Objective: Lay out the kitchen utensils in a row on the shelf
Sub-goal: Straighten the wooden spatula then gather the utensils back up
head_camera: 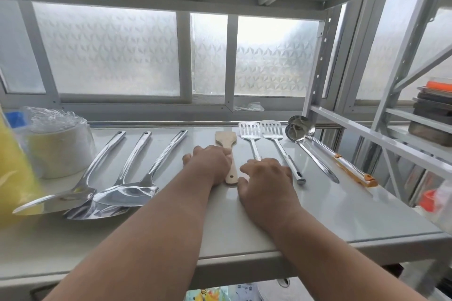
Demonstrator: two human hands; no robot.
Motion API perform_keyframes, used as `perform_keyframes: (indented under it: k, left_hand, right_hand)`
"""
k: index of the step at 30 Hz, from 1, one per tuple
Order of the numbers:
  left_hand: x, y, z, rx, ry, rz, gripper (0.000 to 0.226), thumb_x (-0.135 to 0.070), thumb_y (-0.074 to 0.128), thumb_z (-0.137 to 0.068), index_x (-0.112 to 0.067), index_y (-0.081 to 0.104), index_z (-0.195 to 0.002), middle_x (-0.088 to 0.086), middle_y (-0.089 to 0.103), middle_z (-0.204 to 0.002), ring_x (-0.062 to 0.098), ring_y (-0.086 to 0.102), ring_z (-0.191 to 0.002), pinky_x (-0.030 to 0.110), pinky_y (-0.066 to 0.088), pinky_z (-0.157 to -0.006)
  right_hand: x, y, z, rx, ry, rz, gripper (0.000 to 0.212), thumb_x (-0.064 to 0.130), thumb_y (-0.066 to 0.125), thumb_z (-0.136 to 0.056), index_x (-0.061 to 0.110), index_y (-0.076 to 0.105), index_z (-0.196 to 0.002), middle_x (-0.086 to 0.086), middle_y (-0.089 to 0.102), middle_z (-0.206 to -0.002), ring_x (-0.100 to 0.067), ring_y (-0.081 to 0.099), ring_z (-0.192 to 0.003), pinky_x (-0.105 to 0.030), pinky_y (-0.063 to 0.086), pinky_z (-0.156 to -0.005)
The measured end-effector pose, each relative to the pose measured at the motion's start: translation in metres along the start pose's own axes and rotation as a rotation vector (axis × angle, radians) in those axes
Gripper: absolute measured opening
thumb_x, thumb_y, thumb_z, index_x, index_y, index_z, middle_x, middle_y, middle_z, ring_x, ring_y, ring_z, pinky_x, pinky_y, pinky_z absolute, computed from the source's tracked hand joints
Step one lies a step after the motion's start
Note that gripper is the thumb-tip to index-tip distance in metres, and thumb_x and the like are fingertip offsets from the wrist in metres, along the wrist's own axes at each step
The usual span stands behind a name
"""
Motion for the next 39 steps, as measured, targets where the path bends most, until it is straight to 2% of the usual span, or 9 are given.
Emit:
perform_keyframes:
  k: [3,6,21,25,28,34,39]
  left_hand:
    - [0.001,0.001,-0.002,0.000,-0.005,-0.009,0.044,-0.047,0.028,-0.108,-0.055,0.051,-0.145,-0.008,0.051,-0.155,0.029,0.033,-0.146,0.051,0.027,-0.114]
    - [0.001,0.001,-0.002,-0.001,-0.003,-0.005,0.044,-0.048,0.028,-0.108,-0.057,0.048,-0.147,-0.008,0.050,-0.156,0.028,0.031,-0.148,0.051,0.026,-0.114]
    - [0.003,0.001,-0.007,-0.014,-0.024,-0.036,0.045,-0.049,0.028,-0.109,-0.057,0.047,-0.149,-0.010,0.049,-0.155,0.027,0.029,-0.147,0.051,0.026,-0.113]
    - [0.005,0.003,-0.011,-0.008,-0.018,-0.025,0.044,-0.050,0.025,-0.109,-0.053,0.053,-0.142,-0.009,0.052,-0.152,0.029,0.030,-0.145,0.053,0.027,-0.109]
    - [0.006,0.003,-0.012,-0.007,-0.016,-0.009,0.048,-0.055,0.024,-0.108,-0.054,0.046,-0.151,-0.011,0.051,-0.155,0.028,0.027,-0.148,0.053,0.024,-0.112]
    - [0.005,0.003,-0.012,-0.007,-0.001,-0.002,0.050,-0.056,0.023,-0.107,-0.056,0.039,-0.155,-0.008,0.048,-0.159,0.029,0.023,-0.152,0.055,0.023,-0.117]
    - [0.005,0.003,-0.011,-0.011,0.003,0.006,0.049,-0.055,0.025,-0.108,-0.055,0.041,-0.154,-0.007,0.047,-0.160,0.029,0.023,-0.152,0.055,0.022,-0.118]
  right_hand:
    - [-0.014,0.002,0.000,0.022,0.121,-0.113,0.028,0.015,0.055,-0.086,0.018,0.074,-0.106,-0.007,0.070,-0.106,-0.028,0.061,-0.112,-0.035,0.049,-0.094]
    - [-0.018,0.003,0.000,0.047,0.152,-0.141,0.036,0.007,0.053,-0.088,0.018,0.073,-0.115,-0.011,0.068,-0.115,-0.027,0.060,-0.115,-0.031,0.049,-0.096]
    - [-0.023,0.004,0.000,0.029,0.190,-0.145,0.032,0.010,0.054,-0.090,0.018,0.074,-0.114,-0.010,0.067,-0.118,-0.028,0.066,-0.108,-0.031,0.052,-0.093]
    - [-0.024,0.005,-0.001,0.019,0.194,-0.152,0.032,0.006,0.054,-0.086,0.014,0.075,-0.108,-0.011,0.068,-0.114,-0.029,0.067,-0.104,-0.031,0.054,-0.092]
    - [-0.025,0.006,-0.001,0.020,0.195,-0.163,0.032,0.006,0.055,-0.084,0.013,0.076,-0.107,-0.012,0.068,-0.114,-0.030,0.067,-0.104,-0.032,0.055,-0.091]
    - [-0.026,0.007,-0.003,-0.001,0.175,-0.177,0.037,0.008,0.056,-0.084,0.020,0.076,-0.113,-0.011,0.065,-0.117,-0.029,0.067,-0.104,-0.031,0.054,-0.094]
    - [-0.027,0.007,-0.003,-0.020,0.158,-0.199,0.041,0.014,0.056,-0.086,0.022,0.073,-0.123,-0.012,0.064,-0.121,-0.029,0.067,-0.108,-0.031,0.053,-0.096]
Point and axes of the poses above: each hand's wrist, its own z-axis away from the middle knuckle, its own y-axis out of the palm, x = y × z, the point moved 10 cm from there along -z, towards the middle knuckle
